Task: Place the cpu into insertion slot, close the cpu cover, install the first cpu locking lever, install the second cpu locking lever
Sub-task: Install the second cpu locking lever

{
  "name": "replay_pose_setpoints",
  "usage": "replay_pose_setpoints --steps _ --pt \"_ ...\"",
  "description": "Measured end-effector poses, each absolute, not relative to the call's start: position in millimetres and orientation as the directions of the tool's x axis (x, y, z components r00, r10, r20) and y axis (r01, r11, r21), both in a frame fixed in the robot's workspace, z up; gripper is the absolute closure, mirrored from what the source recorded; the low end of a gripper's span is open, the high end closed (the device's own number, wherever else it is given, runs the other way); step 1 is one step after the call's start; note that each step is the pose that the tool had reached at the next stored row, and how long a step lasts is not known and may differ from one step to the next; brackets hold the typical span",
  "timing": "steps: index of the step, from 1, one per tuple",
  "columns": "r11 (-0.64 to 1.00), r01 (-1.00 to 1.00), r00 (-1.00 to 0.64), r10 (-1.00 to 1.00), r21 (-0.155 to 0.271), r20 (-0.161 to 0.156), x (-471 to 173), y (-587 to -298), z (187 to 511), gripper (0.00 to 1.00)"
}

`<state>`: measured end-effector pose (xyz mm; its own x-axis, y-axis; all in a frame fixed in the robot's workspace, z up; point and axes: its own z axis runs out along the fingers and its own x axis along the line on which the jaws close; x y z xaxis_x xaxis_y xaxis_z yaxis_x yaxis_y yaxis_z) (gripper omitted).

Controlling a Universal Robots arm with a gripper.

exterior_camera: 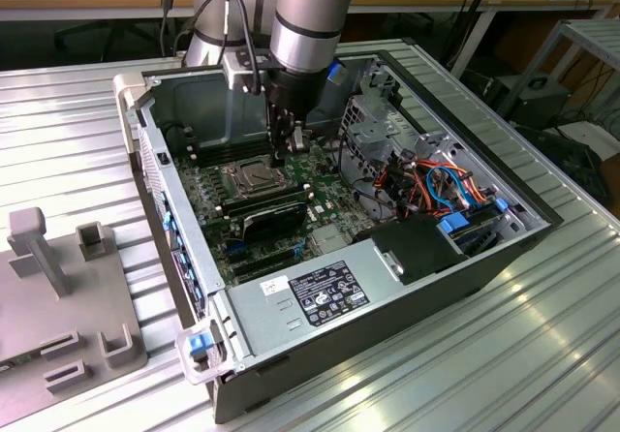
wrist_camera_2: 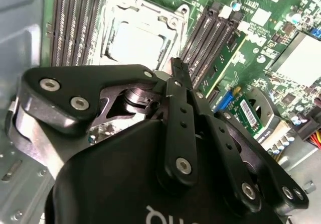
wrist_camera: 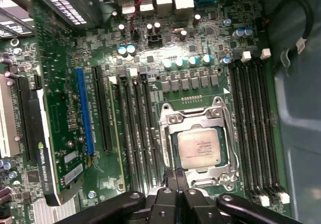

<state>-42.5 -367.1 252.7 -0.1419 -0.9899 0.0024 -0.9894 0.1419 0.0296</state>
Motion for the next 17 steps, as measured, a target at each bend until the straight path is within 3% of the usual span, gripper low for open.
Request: replay_pose_setpoints --steps 8,17 --pt "0.138 -0.989 -0.138 -0.990 0.044 0.004 -42 -378 251 0.89" --pt "-0.022 -0.999 0.022 -1.000 0.048 0.004 -42 -378 241 0.89"
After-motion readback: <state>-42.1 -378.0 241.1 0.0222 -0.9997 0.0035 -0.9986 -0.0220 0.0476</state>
